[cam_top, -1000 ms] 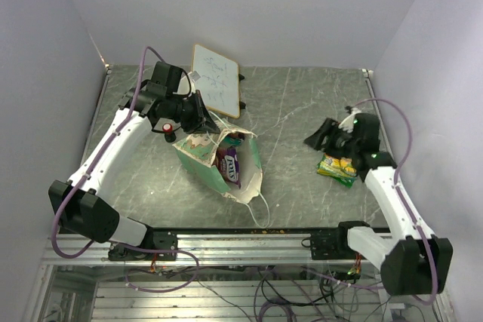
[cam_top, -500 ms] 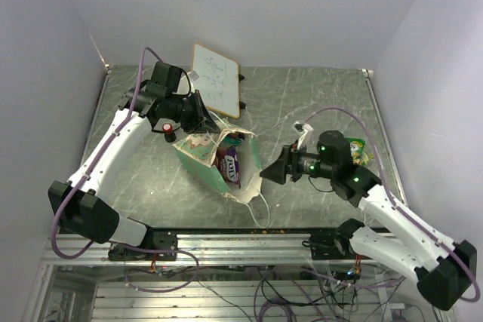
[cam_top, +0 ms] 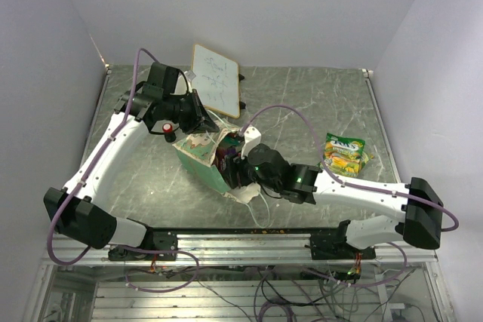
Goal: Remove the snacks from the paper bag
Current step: Pick up the snack from the paper bag.
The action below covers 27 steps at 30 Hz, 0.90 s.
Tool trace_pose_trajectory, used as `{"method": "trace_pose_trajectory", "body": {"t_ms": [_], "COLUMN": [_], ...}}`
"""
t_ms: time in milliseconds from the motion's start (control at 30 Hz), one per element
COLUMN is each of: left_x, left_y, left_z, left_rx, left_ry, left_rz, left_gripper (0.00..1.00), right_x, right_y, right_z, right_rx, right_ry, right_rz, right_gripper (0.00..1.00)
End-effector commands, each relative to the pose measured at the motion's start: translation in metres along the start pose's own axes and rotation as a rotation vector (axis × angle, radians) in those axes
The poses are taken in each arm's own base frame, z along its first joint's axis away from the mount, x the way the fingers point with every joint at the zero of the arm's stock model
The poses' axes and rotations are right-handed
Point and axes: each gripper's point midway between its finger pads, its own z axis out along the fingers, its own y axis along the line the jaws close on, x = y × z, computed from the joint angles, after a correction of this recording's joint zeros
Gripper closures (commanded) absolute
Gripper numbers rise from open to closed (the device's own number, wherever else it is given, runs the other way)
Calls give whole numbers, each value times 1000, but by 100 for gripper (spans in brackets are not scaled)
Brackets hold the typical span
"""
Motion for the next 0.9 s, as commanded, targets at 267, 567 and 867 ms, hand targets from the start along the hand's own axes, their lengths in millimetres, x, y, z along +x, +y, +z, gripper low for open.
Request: {"method": "trace_pose_trajectory", "body": {"t_ms": [267,567,867], "left_x": [5,8,8], "left_y": [-1,-9,-13], "left_z": [-9,-10,-14], "left_rx": [2,39,58], "left_ry": [15,37,23], "left_rz": [17,40,50], "left_gripper": [93,93,93], "right_x": [2,19,22], "right_y": [-27,-33,-23], "right_z": [22,68,88], "right_rx": [140,163,98], "right_ry": [-127,-171,-218], "right_rz": [-17,-187,-213], "right_gripper": [38,35,65]}}
